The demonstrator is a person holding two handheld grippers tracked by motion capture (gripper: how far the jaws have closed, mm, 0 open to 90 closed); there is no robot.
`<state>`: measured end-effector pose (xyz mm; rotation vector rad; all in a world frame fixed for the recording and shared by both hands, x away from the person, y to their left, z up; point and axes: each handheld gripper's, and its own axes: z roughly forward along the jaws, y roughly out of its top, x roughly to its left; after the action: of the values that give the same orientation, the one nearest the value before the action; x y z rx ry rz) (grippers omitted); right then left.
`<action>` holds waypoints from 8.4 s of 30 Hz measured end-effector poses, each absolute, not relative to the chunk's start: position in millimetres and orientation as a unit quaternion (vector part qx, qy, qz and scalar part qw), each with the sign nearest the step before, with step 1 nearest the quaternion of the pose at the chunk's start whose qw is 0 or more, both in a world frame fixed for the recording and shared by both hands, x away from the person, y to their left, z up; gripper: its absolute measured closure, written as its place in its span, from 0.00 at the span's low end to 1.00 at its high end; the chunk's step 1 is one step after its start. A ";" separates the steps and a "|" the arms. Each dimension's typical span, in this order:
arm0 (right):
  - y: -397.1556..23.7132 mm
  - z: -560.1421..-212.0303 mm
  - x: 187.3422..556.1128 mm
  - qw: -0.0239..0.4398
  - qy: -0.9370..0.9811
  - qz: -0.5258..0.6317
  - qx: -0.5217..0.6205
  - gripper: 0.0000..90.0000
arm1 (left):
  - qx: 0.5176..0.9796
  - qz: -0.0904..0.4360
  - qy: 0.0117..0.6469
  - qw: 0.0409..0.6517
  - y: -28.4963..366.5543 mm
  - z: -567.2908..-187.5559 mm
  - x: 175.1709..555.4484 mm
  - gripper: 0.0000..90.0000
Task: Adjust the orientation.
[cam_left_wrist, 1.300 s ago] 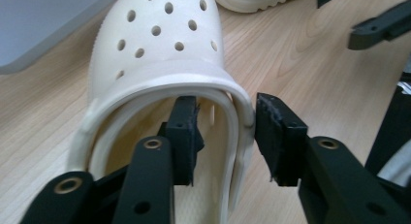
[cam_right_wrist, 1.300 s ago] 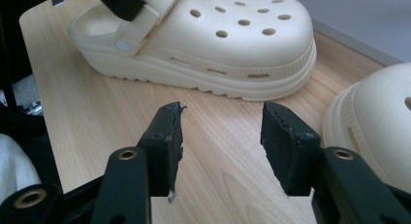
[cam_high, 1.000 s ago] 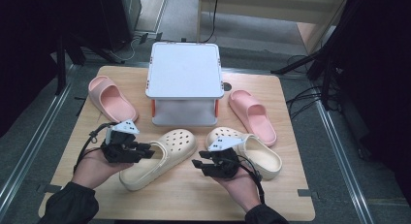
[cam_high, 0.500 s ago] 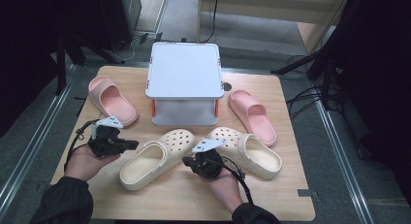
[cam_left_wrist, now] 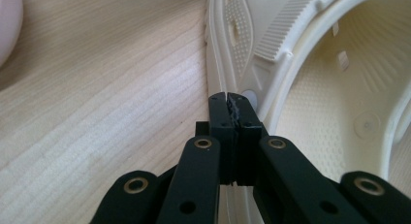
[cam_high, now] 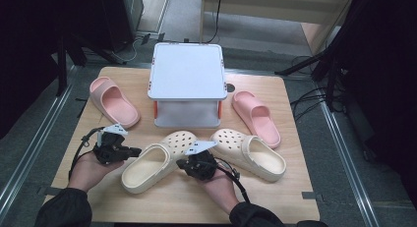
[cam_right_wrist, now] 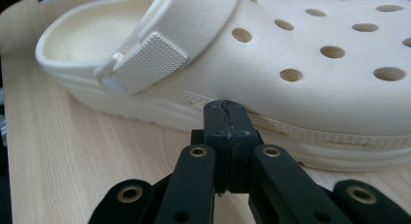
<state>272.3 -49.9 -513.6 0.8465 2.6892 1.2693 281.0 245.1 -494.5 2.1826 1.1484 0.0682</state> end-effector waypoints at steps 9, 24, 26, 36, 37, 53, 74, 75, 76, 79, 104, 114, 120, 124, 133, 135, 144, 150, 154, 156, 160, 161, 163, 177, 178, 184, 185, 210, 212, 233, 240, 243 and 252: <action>-55.1 -511.7 285.7 0.023 0.864 0.404 0.299 1.00 | 0.844 0.018 0.420 0.333 233.0 -495.1 271.3 0.99; -66.8 -508.3 297.8 0.031 0.859 0.393 0.326 1.00 | 0.846 -0.009 0.406 0.345 205.8 -496.2 263.1 0.99; -69.5 -508.3 300.7 0.032 0.857 0.394 0.331 1.00 | 0.850 -0.013 0.397 0.345 200.7 -496.2 261.2 0.99; -77.8 -500.1 303.8 0.028 0.853 0.410 0.321 0.94 | 0.828 -0.010 0.422 0.368 215.5 -486.0 265.7 0.81; -79.7 -496.5 303.3 0.024 0.854 0.410 0.319 0.93 | 0.828 -0.009 0.422 0.368 215.3 -484.5 265.2 0.78; -128.2 -463.9 277.8 0.022 0.865 0.415 0.282 0.72 | 0.844 -0.013 0.392 0.367 210.9 -472.1 269.5 0.51; -228.4 -444.5 255.8 0.053 0.846 0.417 0.327 0.63 | 0.846 -0.008 0.380 0.374 217.2 -472.3 276.4 0.44; -232.7 -444.2 255.9 0.055 0.844 0.417 0.333 0.62 | 0.846 -0.006 0.381 0.373 217.5 -472.7 276.3 0.44; -237.0 -444.2 256.7 0.055 0.842 0.418 0.337 0.62 | 0.845 -0.006 0.383 0.372 217.7 -472.8 276.2 0.44; -248.7 -443.7 257.2 0.060 0.836 0.418 0.350 0.62 | 0.846 -0.005 0.382 0.371 218.2 -473.7 276.1 0.44; -246.1 -473.4 285.5 0.060 0.860 0.372 0.344 0.62 | 0.845 -0.001 0.381 0.377 214.2 -475.1 284.4 0.44; -232.2 -484.5 300.1 0.049 0.877 0.343 0.333 0.84 | 0.847 -0.001 0.378 0.372 211.1 -475.1 284.4 0.45; -221.6 -472.3 297.8 0.051 0.862 0.364 0.350 0.87 | 0.846 0.002 0.381 0.373 211.4 -473.9 283.7 0.47; -206.7 -457.6 291.3 0.058 0.844 0.382 0.373 0.87 | 0.845 0.004 0.381 0.375 210.5 -471.9 282.6 0.49; -159.5 -458.2 279.5 0.077 0.835 0.363 0.407 0.87 | 0.847 0.010 0.372 0.381 207.4 -467.5 279.8 0.73; -156.7 -462.1 280.2 0.074 0.833 0.359 0.414 0.87 | 0.849 0.009 0.370 0.377 204.5 -468.5 279.6 0.74; -138.1 -472.7 275.2 0.066 0.825 0.365 0.426 0.86 | 0.855 0.011 0.365 0.369 200.7 -471.6 281.2 0.74; -125.7 -478.1 274.6 0.055 0.818 0.377 0.432 0.85 | 0.855 0.010 0.365 0.369 200.9 -472.2 281.4 0.74; -116.4 -483.5 278.0 0.042 0.819 0.379 0.428 0.80 | 0.855 0.011 0.364 0.370 200.4 -472.1 281.1 0.73; -115.7 -482.9 278.2 0.039 0.820 0.386 0.422 0.75 | 0.856 0.010 0.362 0.368 201.2 -471.9 281.2 0.73; -126.4 -472.1 277.6 0.039 0.815 0.404 0.413 0.73 | 0.852 0.010 0.367 0.372 202.1 -470.9 280.8 0.74; -130.7 -468.4 276.8 0.042 0.813 0.407 0.413 0.73 | 0.851 0.007 0.368 0.375 202.7 -470.2 280.9 0.74; -140.9 -461.9 274.7 0.035 0.810 0.418 0.409 0.80 | 0.851 0.007 0.369 0.375 203.7 -469.6 280.8 0.76; -194.4 -450.7 284.4 0.067 0.807 0.419 0.411 0.95 | 0.842 0.004 0.395 0.368 210.0 -478.5 292.2 0.80; -196.2 -452.6 286.1 0.072 0.809 0.414 0.411 0.94 | 0.840 0.006 0.398 0.367 210.7 -479.7 293.8 0.80; -203.3 -468.4 302.3 0.065 0.814 0.382 0.433 0.93 | 0.845 0.005 0.404 0.351 210.5 -487.6 301.1 0.81; -202.6 -470.7 304.5 0.062 0.815 0.379 0.434 0.92 | 0.847 0.004 0.402 0.348 209.9 -488.5 302.1 0.81; -174.0 -485.6 315.0 0.038 0.832 0.366 0.416 0.92 | 0.854 -0.029 0.380 0.353 187.0 -494.5 286.5 0.83; -173.0 -486.0 316.9 0.036 0.832 0.369 0.413 0.92 | 0.854 -0.027 0.380 0.355 185.3 -494.7 284.7 0.83; -176.0 -475.3 327.3 0.041 0.826 0.390 0.405 0.86 | 0.839 -0.030 0.409 0.357 194.5 -480.3 282.4 0.85; -180.2 -465.0 317.5 0.040 0.816 0.411 0.406 0.79 | 0.837 -0.031 0.399 0.374 198.4 -451.6 297.8 0.84; -179.8 -461.1 310.8 0.040 0.816 0.409 0.407 0.78 | 0.837 -0.024 0.394 0.378 196.2 -441.2 304.1 0.84; -183.3 -448.3 292.8 0.035 0.809 0.413 0.416 0.71 | 0.837 -0.003 0.392 0.383 198.3 -415.7 332.1 0.88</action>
<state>292.8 -183.3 -448.3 1.2788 2.4877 1.2690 332.1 198.3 -415.7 2.1332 0.9984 -0.0078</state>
